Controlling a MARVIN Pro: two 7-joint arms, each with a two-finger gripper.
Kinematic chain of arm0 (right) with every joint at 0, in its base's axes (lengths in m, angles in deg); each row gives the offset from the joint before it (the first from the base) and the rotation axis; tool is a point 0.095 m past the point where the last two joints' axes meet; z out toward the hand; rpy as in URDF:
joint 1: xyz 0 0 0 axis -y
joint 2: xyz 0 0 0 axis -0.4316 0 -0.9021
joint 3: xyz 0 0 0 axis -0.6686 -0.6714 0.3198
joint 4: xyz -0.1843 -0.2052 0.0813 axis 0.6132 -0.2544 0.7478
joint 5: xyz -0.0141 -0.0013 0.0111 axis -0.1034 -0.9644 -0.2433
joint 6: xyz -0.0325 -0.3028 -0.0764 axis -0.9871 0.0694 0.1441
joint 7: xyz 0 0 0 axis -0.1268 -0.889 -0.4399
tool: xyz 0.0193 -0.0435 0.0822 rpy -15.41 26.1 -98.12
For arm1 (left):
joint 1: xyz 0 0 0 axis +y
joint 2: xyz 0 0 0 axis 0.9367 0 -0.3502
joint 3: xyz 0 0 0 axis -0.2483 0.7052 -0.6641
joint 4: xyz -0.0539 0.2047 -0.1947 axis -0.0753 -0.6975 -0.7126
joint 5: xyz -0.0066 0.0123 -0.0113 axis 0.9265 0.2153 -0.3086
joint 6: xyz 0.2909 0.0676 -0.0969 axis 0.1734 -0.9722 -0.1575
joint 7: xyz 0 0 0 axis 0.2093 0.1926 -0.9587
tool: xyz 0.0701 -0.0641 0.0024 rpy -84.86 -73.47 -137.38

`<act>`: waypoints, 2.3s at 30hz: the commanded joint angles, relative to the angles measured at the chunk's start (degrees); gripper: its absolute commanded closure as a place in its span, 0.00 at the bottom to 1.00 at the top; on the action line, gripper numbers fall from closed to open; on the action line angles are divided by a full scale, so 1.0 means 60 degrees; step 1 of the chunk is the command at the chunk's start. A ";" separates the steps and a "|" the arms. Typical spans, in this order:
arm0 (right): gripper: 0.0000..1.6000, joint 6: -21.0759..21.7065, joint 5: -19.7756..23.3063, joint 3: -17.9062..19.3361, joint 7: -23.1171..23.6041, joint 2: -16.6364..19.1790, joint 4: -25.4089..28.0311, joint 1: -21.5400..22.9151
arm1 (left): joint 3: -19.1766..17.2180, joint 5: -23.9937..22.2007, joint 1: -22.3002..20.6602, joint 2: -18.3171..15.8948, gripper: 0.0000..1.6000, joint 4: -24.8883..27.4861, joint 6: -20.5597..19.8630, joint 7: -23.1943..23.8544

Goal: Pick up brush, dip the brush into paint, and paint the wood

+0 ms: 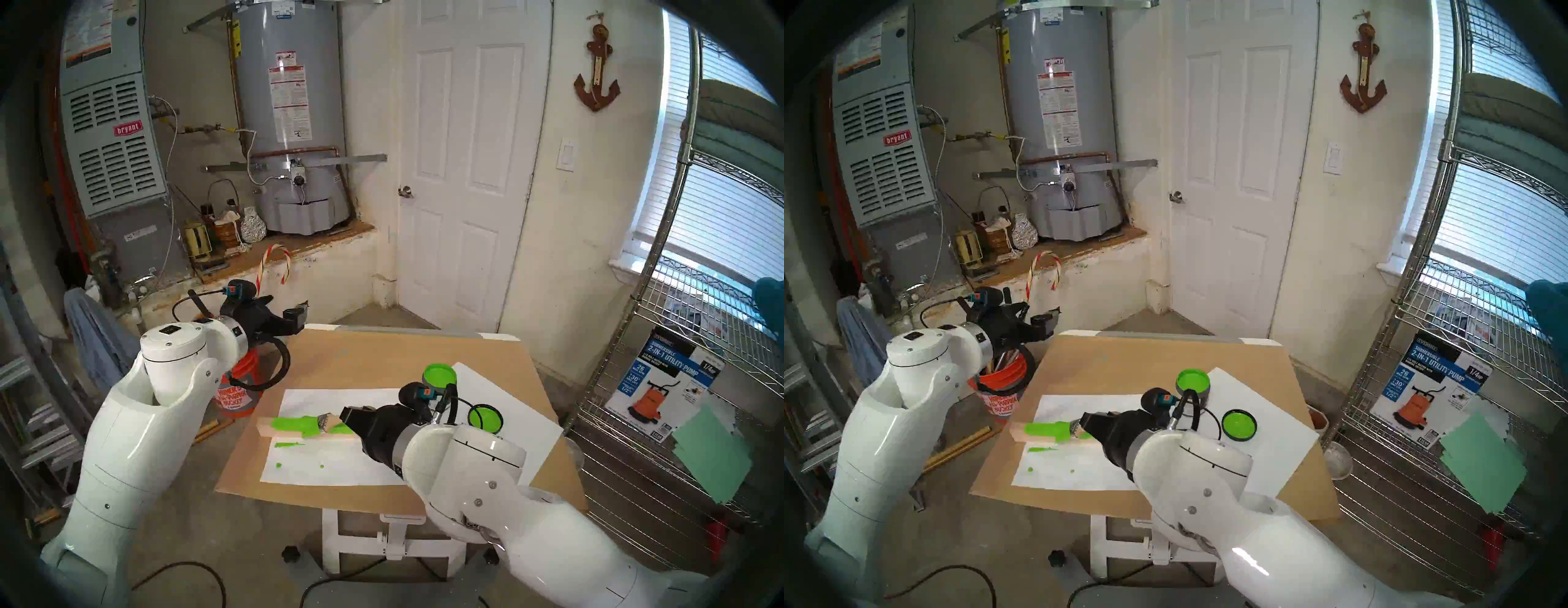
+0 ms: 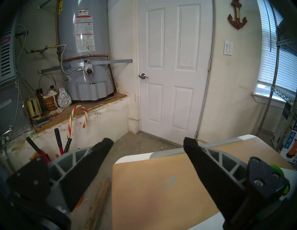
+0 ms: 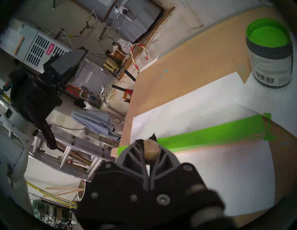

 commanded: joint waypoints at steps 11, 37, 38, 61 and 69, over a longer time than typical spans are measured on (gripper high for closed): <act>1.00 -0.0111 -0.0005 0.0672 0.0135 0.1013 0.0718 -0.0554 | -0.0083 -0.0016 -0.0090 -0.0016 0.00 0.0159 0.0019 -0.0007; 1.00 -0.0441 0.0121 0.1981 0.0565 0.2564 0.1583 -0.1862 | -0.0083 -0.0015 -0.0091 -0.0016 0.00 0.0158 0.0019 -0.0006; 1.00 -0.0455 0.0149 0.2050 0.0603 0.2627 0.1607 -0.1922 | -0.0083 -0.0015 -0.0091 -0.0016 0.00 0.0158 0.0020 -0.0006; 1.00 -0.0947 0.0279 0.3443 0.0981 0.3799 0.2308 -0.3256 | -0.0083 -0.0015 -0.0090 -0.0016 0.00 0.0158 0.0019 -0.0006; 1.00 -0.1052 0.0416 0.3772 0.1086 0.4023 0.2576 -0.3637 | -0.0083 -0.0015 -0.0090 -0.0016 0.00 0.0159 0.0019 -0.0007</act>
